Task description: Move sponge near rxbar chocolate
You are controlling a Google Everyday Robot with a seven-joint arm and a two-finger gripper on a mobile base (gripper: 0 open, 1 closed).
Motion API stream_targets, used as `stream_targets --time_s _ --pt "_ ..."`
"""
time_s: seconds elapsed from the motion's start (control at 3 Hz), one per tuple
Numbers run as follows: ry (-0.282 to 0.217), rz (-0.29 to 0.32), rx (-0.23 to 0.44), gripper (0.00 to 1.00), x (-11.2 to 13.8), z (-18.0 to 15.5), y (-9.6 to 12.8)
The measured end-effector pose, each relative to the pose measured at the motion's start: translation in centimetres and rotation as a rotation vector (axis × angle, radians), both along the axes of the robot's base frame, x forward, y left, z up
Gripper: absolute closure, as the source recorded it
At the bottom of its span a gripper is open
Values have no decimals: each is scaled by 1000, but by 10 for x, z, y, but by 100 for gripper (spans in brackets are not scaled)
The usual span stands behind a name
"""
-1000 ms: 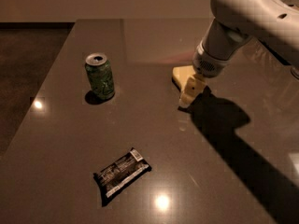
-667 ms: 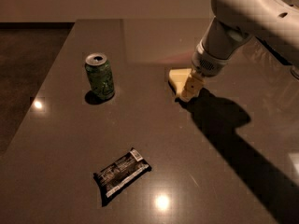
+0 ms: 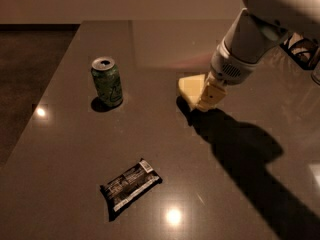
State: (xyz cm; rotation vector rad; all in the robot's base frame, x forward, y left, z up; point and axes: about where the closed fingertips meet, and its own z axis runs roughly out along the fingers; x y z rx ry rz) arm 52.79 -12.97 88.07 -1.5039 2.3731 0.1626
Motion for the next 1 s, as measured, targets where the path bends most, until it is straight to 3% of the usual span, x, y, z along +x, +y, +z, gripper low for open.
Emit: stream_targets --time_s 0.67,1.0 --pt "138 129 -44 100 -93 -13 16" --pt "194 175 -34 100 -126 -25 24"
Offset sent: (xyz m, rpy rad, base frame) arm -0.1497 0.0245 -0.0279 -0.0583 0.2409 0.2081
